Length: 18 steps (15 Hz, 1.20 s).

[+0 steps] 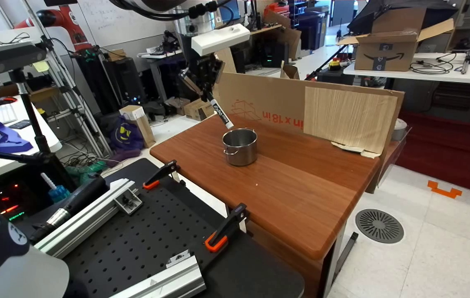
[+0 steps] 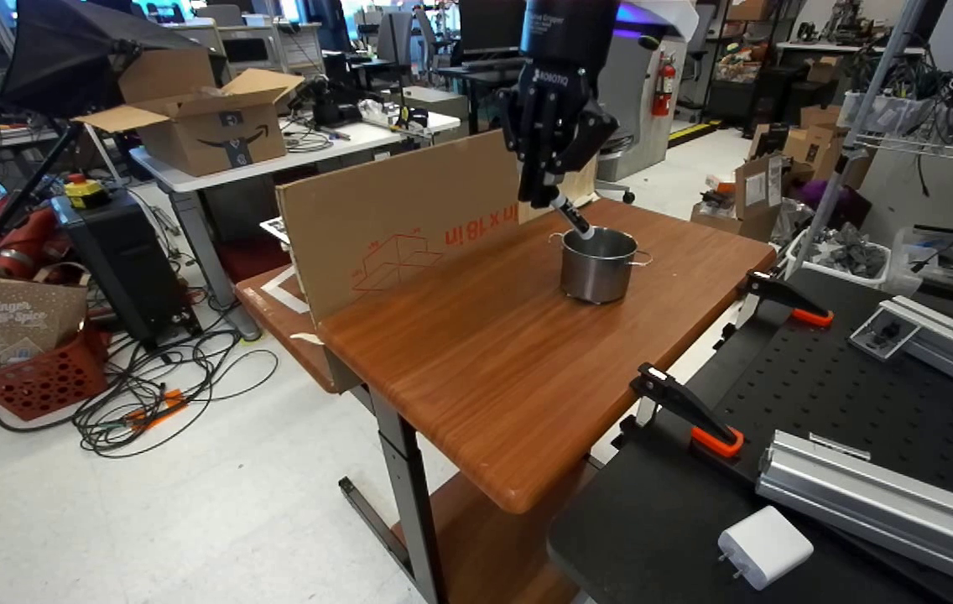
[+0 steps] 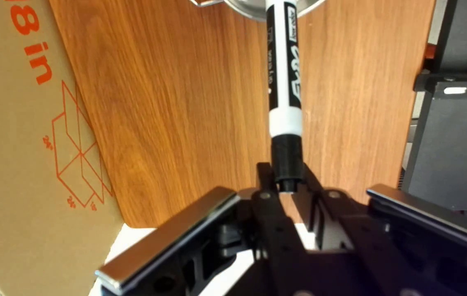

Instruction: Remove the white marker from the silver pot and put it on the table

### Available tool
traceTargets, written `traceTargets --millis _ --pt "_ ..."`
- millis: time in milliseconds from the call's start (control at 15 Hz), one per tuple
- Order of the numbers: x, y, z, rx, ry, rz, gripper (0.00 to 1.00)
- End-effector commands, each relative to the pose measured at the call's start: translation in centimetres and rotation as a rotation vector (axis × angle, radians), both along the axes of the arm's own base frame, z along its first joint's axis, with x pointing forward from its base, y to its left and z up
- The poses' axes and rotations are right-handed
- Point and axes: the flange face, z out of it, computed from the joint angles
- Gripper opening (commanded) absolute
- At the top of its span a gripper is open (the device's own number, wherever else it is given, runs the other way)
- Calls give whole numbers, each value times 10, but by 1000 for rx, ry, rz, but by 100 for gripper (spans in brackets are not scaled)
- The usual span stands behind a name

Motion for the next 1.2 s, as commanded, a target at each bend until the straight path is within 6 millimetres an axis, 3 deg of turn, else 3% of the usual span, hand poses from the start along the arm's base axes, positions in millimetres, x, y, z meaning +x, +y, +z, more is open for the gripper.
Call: traceTargets --millis 0,200,467,1133 --pt "-7 21 1 25 -6 31 4" --pt "-10 43 -7 20 -2 65 4" --pt "-8 56 -28 22 10 78 4" --pt "41 67 -88 46 34 15 4"
